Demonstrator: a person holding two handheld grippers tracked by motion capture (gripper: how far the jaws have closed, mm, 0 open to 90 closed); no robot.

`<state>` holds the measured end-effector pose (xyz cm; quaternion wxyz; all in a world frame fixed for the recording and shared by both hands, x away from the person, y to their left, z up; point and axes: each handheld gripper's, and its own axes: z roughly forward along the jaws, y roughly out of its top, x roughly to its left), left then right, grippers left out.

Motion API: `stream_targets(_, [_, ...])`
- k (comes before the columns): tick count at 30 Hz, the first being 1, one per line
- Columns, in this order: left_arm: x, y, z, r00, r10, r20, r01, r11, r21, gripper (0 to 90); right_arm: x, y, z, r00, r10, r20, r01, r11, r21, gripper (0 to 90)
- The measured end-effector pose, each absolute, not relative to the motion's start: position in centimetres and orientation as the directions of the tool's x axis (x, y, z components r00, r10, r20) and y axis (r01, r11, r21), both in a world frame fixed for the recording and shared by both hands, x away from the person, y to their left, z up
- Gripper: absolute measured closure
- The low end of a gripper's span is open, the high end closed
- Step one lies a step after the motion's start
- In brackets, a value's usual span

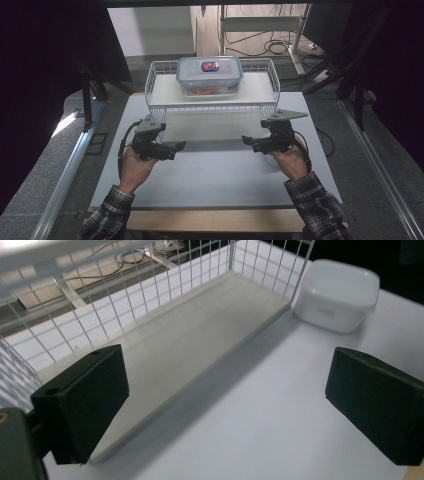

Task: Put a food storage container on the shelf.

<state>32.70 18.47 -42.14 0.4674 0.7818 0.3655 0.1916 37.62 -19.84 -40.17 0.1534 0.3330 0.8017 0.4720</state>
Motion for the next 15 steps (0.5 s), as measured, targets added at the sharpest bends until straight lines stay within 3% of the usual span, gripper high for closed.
stream_targets(11, [30.4,19.1,-45.9,0.682,0.728,-0.073,0.373,-0.261,0.89,0.0,35.5,-21.4,-42.6,-0.73,0.68,0.071,0.394,0.333,0.857,1.2])
stream_targets(15, [29.3,19.2,-47.1,0.674,0.737,-0.046,0.366,-0.278,0.888,0.0,34.7,-21.6,-43.8,-0.734,0.675,0.067,0.391,0.34,0.856,1.2])
